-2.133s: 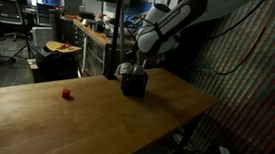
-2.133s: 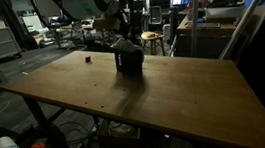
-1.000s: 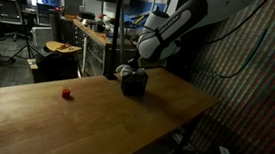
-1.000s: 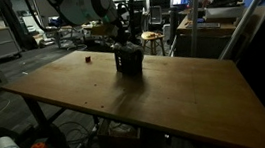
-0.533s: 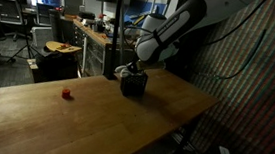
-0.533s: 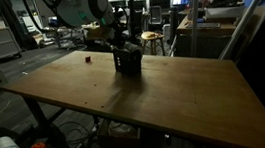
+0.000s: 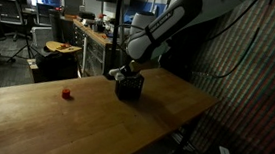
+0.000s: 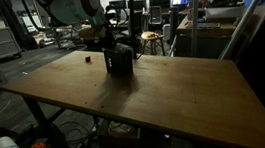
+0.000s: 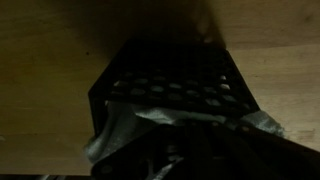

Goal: Pick up the cloth and put it in the box

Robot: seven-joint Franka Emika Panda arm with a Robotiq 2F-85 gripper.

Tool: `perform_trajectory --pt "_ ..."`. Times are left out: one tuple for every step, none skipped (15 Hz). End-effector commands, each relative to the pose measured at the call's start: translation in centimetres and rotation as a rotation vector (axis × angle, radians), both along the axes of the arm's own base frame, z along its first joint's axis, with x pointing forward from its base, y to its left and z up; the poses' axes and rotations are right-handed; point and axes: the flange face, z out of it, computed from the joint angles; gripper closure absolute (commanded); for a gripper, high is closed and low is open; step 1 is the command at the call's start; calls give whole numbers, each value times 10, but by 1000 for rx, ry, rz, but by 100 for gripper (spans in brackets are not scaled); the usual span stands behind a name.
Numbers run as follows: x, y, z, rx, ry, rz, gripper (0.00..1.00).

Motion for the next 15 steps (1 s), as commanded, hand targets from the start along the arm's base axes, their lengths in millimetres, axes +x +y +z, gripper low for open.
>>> perform_trajectory --pt "7 21 0 -9 55 45 98" --pt "7 26 0 -10 63 55 98" --pt "8 29 0 -10 72 63 98" --pt "8 32 -1 -7 80 71 98" --pt "8 34 -3 -5 88 78 99" --pt "7 36 -7 0 98 83 98" --pt "5 36 -13 4 112 83 98" --pt "3 36 -17 8 123 84 98" --pt "3 35 -16 11 122 81 98" --pt "3 33 -15 12 118 79 98" --pt "3 30 -10 15 110 75 98" --pt "4 27 -5 15 102 69 98" --pt "4 24 -2 16 96 64 98" --pt "3 20 5 16 87 56 99" --pt "3 17 9 16 79 51 99"
